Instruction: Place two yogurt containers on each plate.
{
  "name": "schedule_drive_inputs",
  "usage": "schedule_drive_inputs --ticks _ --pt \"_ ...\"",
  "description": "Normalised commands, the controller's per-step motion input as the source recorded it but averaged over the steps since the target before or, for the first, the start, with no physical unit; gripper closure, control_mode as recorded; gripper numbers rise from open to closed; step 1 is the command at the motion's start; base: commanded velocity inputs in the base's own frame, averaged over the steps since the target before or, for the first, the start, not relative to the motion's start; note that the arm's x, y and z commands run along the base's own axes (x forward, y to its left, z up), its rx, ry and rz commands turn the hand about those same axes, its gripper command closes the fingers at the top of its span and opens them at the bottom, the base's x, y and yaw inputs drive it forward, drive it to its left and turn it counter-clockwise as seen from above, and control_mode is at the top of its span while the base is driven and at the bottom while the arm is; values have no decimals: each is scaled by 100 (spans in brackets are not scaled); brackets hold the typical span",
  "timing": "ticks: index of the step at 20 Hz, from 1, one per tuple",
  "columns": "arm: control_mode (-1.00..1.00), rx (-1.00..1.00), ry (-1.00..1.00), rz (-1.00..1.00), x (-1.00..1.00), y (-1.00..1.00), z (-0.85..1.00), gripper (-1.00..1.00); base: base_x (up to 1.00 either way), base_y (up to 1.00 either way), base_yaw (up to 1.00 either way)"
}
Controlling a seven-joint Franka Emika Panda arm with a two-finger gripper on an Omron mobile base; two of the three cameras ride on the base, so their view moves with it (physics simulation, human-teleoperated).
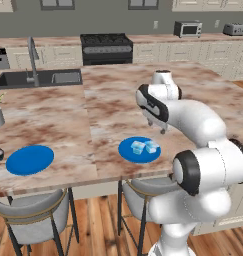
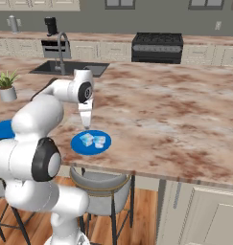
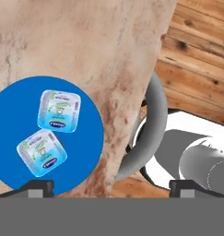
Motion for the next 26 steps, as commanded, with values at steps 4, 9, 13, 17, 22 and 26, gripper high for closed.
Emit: schedule_drive_inputs --ticks 4,9,13,17,22,26 --pt "-100 0 -5 23 -65 0 50 -100 0 0 0" --pt "-100 0 0 27 -49 0 35 -100 0 0 0" --pt "-100 0 0 18 -45 0 4 -100 0 0 0" --pt "100 0 0 0 -30 3 -10 -100 -31 20 3" --pt "100 0 0 0 0 0 0 -100 -34 94 5" --pt "100 0 0 0 0 0 0 -100 -5 100 0"
